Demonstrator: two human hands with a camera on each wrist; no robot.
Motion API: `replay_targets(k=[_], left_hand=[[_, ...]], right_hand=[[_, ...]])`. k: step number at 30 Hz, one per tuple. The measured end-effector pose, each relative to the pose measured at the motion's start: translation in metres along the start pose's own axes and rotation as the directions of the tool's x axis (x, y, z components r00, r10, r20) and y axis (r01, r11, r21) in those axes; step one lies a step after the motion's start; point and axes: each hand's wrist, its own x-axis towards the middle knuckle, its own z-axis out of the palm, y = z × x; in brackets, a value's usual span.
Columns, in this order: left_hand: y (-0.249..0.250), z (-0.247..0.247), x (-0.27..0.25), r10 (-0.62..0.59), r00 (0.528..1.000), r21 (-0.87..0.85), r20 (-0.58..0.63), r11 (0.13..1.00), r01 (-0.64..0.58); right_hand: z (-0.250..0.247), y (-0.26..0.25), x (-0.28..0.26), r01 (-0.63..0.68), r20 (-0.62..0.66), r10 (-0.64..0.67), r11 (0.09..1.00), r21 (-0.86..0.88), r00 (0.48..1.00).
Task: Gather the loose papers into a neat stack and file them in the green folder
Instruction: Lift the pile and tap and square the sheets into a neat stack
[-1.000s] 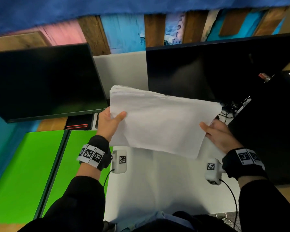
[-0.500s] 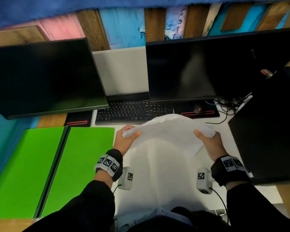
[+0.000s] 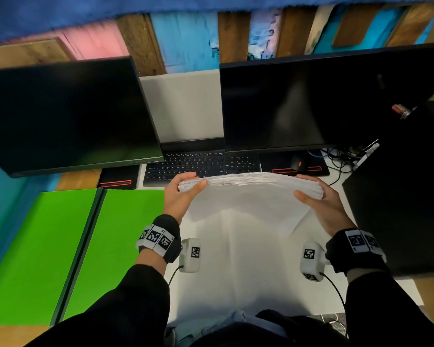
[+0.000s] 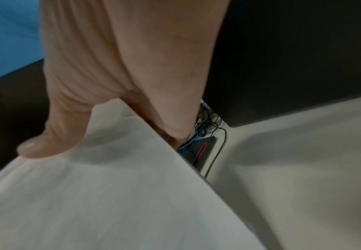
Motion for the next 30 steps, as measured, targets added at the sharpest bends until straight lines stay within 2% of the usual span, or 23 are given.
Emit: replay_targets(k=[4, 7, 12, 15, 17, 18, 19, 20, 21, 22, 23, 24, 25, 27, 30], left_hand=[[0.000, 0.011, -0.002, -0.042, 0.996, -0.077, -0.076, 0.996, 0.036], [0.000, 0.017, -0.003, -0.035, 0.991, -0.062, -0.130, 0.998, 0.027], [-0.003, 0.012, -0.003, -0.027, 0.982, -0.115, -0.185, 0.993, 0.006], [-0.001, 0.015, -0.005, -0.036, 0.971, -0.082, -0.235, 0.996, 0.017], [0.005, 0.016, -0.004, 0.032, 0.965, -0.013, -0.262, 0.999, -0.037], [0.008, 0.016, -0.003, 0.114, 0.962, 0.060, -0.250, 0.993, -0.102], [0.010, 0.017, -0.001, 0.221, 0.953, 0.188, -0.210, 0.965, -0.182], [0.013, 0.019, 0.000, 0.325, 0.936, 0.371, -0.132, 0.892, -0.257], [0.017, 0.023, 0.000, 0.405, 0.914, 0.562, -0.015, 0.760, -0.327], [0.023, 0.029, -0.002, 0.444, 0.886, 0.700, 0.132, 0.591, -0.400], [0.028, 0.037, -0.004, 0.421, 0.861, 0.764, 0.284, 0.442, -0.469], [0.032, 0.047, -0.006, 0.357, 0.837, 0.780, 0.415, 0.335, -0.529], [0.035, 0.058, -0.007, 0.290, 0.813, 0.772, 0.505, 0.269, -0.576], [0.033, 0.078, -0.007, 0.226, 0.766, 0.736, 0.602, 0.214, -0.642], [0.027, 0.092, -0.005, 0.313, 0.722, 0.707, 0.617, 0.182, -0.683]], right_hand=[[0.003, 0.005, -0.001, -0.024, -0.039, 0.023, 0.999, -0.038, 0.999], [0.009, 0.003, 0.000, 0.016, -0.061, -0.020, 0.997, -0.073, 0.998], [0.006, 0.004, -0.001, 0.054, -0.010, -0.055, 0.992, -0.115, 0.998], [0.006, 0.004, 0.000, 0.095, 0.013, -0.095, 0.985, -0.146, 0.995], [0.006, 0.001, 0.001, 0.125, -0.005, -0.128, 0.978, -0.167, 0.992], [0.006, 0.000, 0.002, 0.132, -0.020, -0.138, 0.975, -0.180, 0.990], [0.008, -0.001, 0.002, 0.134, -0.036, -0.143, 0.973, -0.190, 0.989], [0.010, -0.003, 0.003, 0.137, -0.051, -0.150, 0.970, -0.199, 0.987], [0.012, -0.005, 0.004, 0.145, -0.062, -0.160, 0.968, -0.204, 0.985], [0.015, -0.007, 0.005, 0.156, -0.066, -0.173, 0.966, -0.208, 0.983], [0.018, -0.009, 0.005, 0.164, -0.067, -0.182, 0.963, -0.214, 0.981], [0.021, -0.011, 0.005, 0.169, -0.067, -0.188, 0.960, -0.223, 0.980], [0.023, -0.011, 0.005, 0.167, -0.070, -0.187, 0.959, -0.229, 0.980], [0.027, -0.012, 0.006, 0.157, -0.069, -0.178, 0.959, -0.234, 0.982], [0.028, -0.013, 0.006, 0.149, -0.053, -0.167, 0.958, -0.244, 0.984]])
